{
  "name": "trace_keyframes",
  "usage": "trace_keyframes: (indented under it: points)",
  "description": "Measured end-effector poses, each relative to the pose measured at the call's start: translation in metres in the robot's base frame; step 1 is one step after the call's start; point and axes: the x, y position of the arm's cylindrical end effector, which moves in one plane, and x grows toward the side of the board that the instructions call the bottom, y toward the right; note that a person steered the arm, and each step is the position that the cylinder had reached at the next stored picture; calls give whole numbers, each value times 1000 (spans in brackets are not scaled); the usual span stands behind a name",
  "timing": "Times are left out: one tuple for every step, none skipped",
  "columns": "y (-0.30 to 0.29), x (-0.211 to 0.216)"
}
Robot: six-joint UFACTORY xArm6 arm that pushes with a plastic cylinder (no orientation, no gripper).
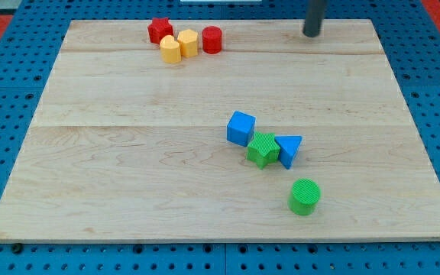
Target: Separate the green star and blue triangle
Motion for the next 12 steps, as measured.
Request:
trace_keyframes:
  points:
    - [30,50]
    - [25,115]
    - [16,180]
    - [-25,189]
    - [-33,189]
    - [-32,199]
    - [-60,230]
    - [-49,241]
    - [-52,249]
    - [-102,264]
    - [-136,256]
    - [-152,241]
